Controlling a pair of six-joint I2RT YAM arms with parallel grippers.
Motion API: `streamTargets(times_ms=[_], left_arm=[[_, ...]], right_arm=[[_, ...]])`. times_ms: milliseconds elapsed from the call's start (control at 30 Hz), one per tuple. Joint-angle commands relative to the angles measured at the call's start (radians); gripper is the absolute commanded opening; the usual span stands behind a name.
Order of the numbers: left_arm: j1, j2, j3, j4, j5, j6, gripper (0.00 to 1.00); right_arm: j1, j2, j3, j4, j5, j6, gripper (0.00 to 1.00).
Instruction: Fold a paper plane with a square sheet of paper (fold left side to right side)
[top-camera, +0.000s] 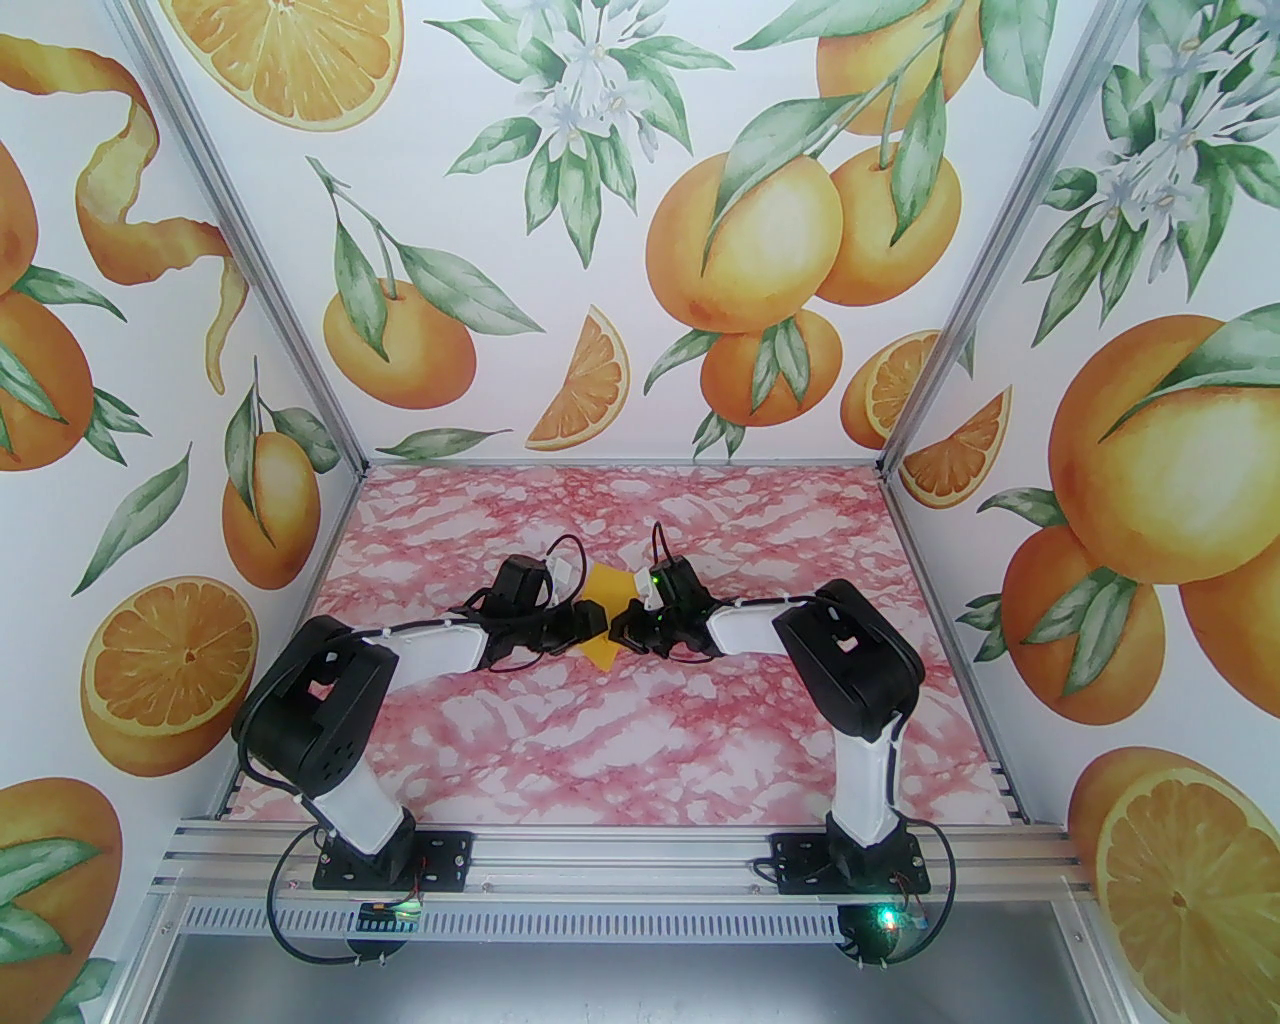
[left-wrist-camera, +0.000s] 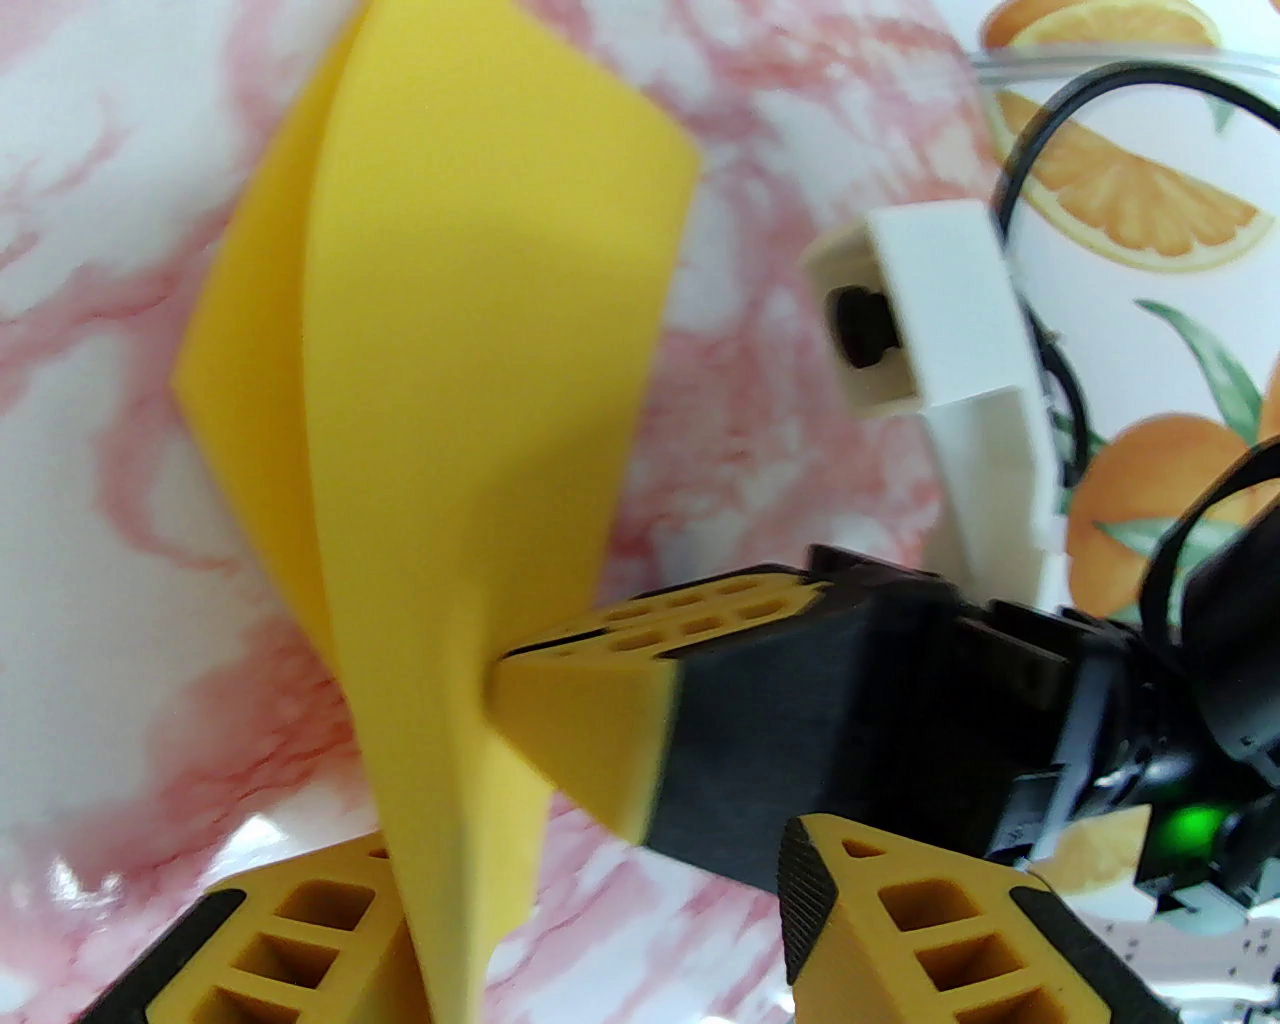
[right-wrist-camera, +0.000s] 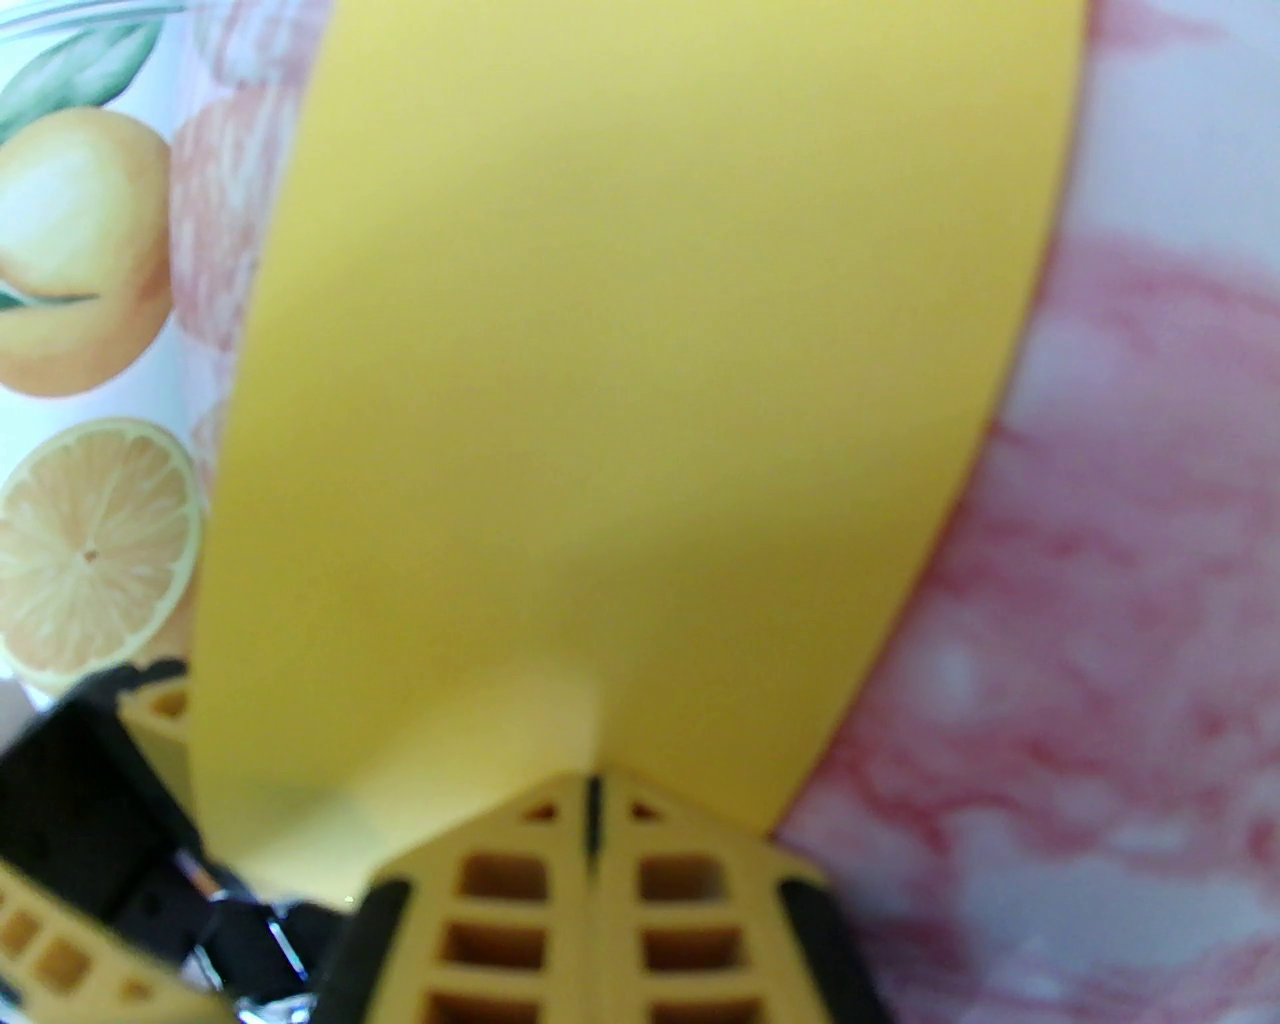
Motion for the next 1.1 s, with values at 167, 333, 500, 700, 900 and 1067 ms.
streamTargets(times_ms=[167,333,500,700,900,1067], left_arm=[[-0.003,-0.049,0.043,-0.172,-0.119,0.072,0.28],[-0.007,-0.016,0.090,-0.233,-0.171,0.102,0.24],[-0.018,-0.011,0.118,-0.253,-0.201,0.097,0.23],[-0.036,0.000,0.167,-0.316,-0.231,0.120,0.21],[-0.050,-0.027,0.147,-0.219,-0.138,0.095,0.27],[-0.063,-0.019,0.136,-0.162,-0.092,0.076,0.30]], right_arm=[[0.003,0.012,-0.018,-0.057,0.025,-0.016,0.04],[0.003,0.006,-0.021,-0.060,0.025,-0.019,0.04],[0.003,0.005,-0.021,-0.064,0.026,-0.020,0.04],[0.003,0.009,-0.021,-0.064,0.025,-0.022,0.04],[0.003,0.010,-0.020,-0.066,0.025,-0.022,0.04],[0.003,0.012,-0.020,-0.066,0.025,-0.023,0.04]])
